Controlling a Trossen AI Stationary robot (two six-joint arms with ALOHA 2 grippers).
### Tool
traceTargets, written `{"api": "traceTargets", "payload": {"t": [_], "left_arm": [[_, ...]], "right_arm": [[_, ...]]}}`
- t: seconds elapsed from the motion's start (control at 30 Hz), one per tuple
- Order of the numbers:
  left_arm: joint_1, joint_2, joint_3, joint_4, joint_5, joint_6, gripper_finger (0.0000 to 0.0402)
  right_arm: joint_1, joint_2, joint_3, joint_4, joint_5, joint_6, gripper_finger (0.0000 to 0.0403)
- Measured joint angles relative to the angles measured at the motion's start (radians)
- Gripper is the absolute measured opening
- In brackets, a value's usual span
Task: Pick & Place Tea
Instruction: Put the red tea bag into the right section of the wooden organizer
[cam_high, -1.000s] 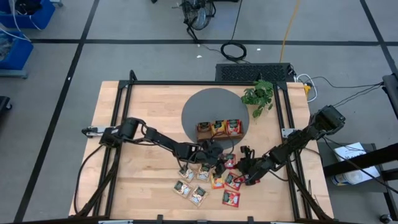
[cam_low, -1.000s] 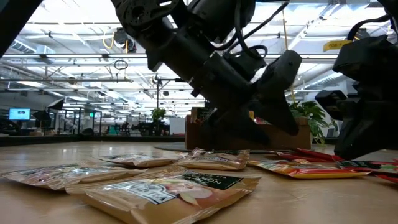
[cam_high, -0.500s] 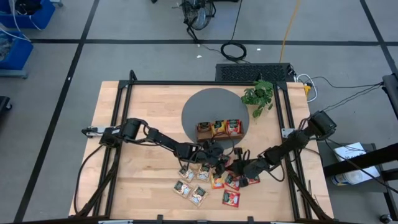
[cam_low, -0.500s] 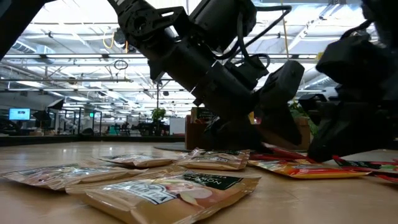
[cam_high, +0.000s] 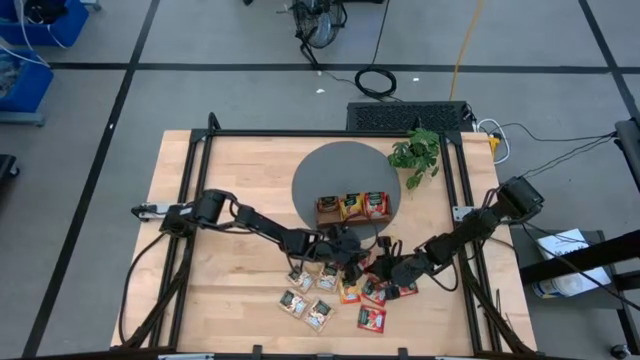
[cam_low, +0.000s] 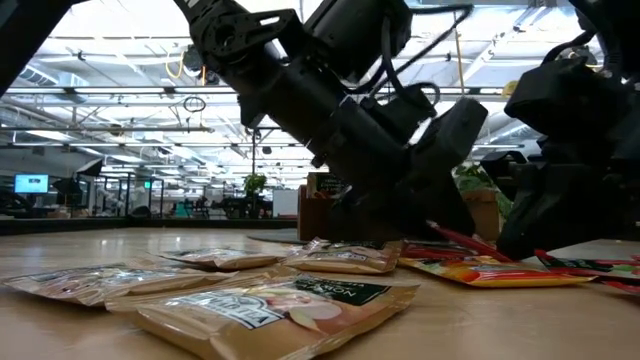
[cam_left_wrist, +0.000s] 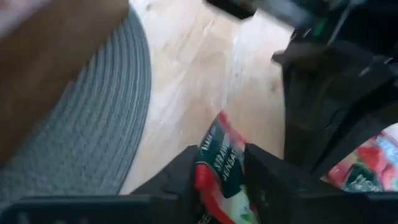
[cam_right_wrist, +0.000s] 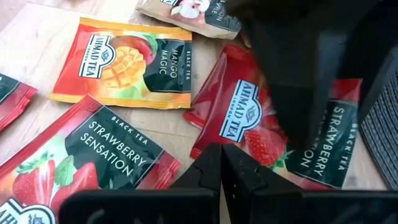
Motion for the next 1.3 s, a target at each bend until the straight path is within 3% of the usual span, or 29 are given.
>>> {"api": "traceTargets", "payload": {"t": [0.3,0.53,0.8,0.9,1.3], "left_arm": [[-0.016,-0.052,0.000,0.034,0.002,0.136,0.0008],[-0.066,-0.115,0.000,0.032,-0.015,0.256,0.0016],[-0.163,-0.123,0.001,0.069,-0.149,0.378,0.0010],[-0.181,-0.123,0.001,0.071,-0.203,0.397,0.0004],[-0.185,-0.123,0.001,0.079,-0.226,0.392,0.0005]], "right_arm": [[0.050,-0.075,-0.003,-0.022,-0.011,-0.011,0.0005],[0.145,-0.246,-0.003,-0.010,0.004,-0.035,0.0019],[0.199,-0.357,-0.003,-0.004,0.131,-0.044,0.0037],[0.191,-0.392,-0.003,-0.002,0.135,-0.045,0.0049],[0.127,-0.404,-0.002,-0.030,0.129,0.042,0.0189]]}}
